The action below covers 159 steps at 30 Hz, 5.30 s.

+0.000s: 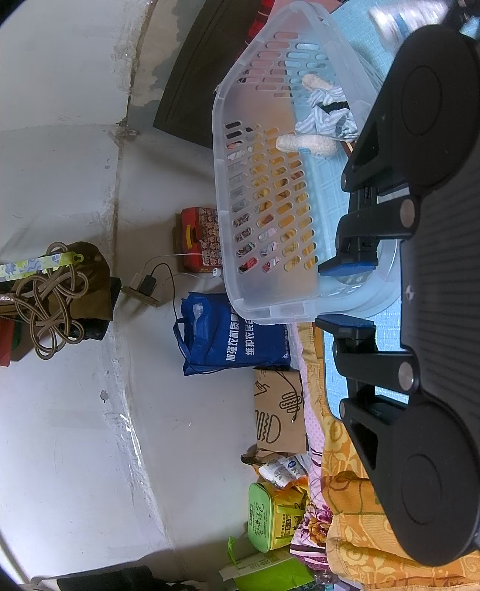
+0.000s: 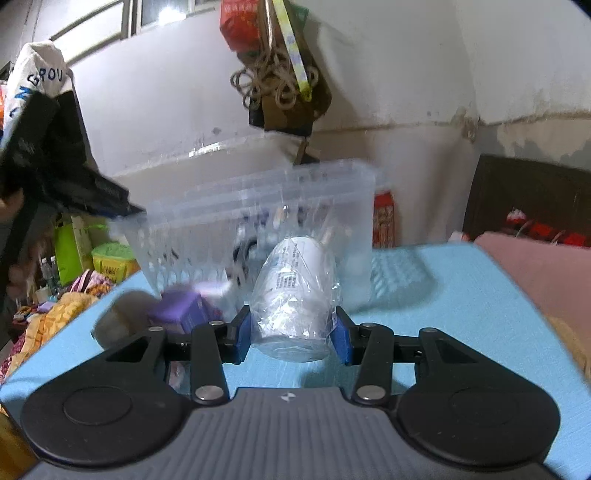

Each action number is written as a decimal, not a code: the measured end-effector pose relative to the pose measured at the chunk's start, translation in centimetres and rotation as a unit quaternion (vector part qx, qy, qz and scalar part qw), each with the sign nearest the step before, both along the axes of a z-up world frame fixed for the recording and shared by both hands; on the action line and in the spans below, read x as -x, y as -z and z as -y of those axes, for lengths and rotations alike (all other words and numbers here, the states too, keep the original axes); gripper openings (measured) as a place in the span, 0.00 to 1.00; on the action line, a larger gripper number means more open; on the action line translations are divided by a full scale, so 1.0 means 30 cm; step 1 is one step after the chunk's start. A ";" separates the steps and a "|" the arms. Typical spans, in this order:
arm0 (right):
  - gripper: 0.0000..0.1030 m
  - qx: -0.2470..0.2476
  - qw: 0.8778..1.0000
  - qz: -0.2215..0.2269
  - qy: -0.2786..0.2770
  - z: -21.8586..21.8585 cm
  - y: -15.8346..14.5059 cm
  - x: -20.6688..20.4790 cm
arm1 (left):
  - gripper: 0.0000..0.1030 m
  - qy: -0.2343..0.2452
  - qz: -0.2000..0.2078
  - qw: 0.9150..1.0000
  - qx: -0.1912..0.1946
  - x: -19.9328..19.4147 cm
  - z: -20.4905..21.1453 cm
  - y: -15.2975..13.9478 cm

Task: Organize objects
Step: 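Carry the white roll over the basket and open the right tool, then grasp the red box with the right tool, then carry the red box into the basket and release it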

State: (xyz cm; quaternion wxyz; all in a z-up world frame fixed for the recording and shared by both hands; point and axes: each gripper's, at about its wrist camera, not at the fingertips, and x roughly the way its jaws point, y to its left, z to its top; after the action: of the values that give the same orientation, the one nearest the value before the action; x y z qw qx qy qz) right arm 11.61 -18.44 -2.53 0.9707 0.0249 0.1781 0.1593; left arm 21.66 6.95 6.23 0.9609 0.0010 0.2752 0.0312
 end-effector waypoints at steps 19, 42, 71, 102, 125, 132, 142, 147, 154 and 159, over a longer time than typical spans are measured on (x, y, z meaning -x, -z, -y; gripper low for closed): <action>0.46 0.040 0.997 0.031 -0.053 -0.117 -0.399 -0.229 | 0.25 0.000 -0.001 1.000 0.004 -0.003 0.000 0.000; 0.98 0.022 0.999 0.030 0.008 -0.045 -0.276 -0.247 | 0.25 0.007 0.003 1.000 0.007 -0.005 -0.009 0.007; 0.76 0.063 0.995 0.080 -0.002 -0.296 0.234 0.239 | 0.26 0.006 0.007 1.000 -0.005 0.000 -0.007 0.008; 0.75 0.035 0.990 0.097 0.093 0.002 0.076 0.187 | 0.26 0.002 0.011 1.000 -0.018 -0.002 0.013 0.014; 0.75 0.039 0.997 0.063 0.013 -0.035 -0.366 -0.232 | 0.26 0.004 0.007 1.000 -0.009 0.001 -0.005 0.010; 0.75 0.054 0.998 -0.007 -0.018 -0.155 -0.339 -0.409 | 0.26 0.004 0.008 1.000 -0.012 0.006 0.002 0.014; 0.78 0.063 0.996 -0.046 -0.052 -0.211 -0.288 -0.509 | 0.26 0.008 0.009 1.000 -0.012 0.007 0.000 0.016; 1.00 0.115 0.993 0.025 0.018 -0.229 -0.286 -0.464 | 0.26 0.008 0.009 1.000 -0.011 0.008 0.000 0.015; 1.00 0.031 0.999 0.039 -0.002 -0.127 -0.297 -0.286 | 0.26 0.008 0.009 1.000 -0.011 0.008 0.001 0.015; 1.00 0.000 0.997 0.075 -0.005 -0.069 -0.230 -0.066 | 0.26 0.009 0.010 1.000 -0.013 0.004 0.005 0.013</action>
State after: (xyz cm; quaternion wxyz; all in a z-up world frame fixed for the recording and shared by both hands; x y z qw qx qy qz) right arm 13.59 -16.37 4.38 0.9805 0.0119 0.1049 0.1658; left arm 21.54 6.79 5.83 0.9636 0.0157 0.2655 0.0266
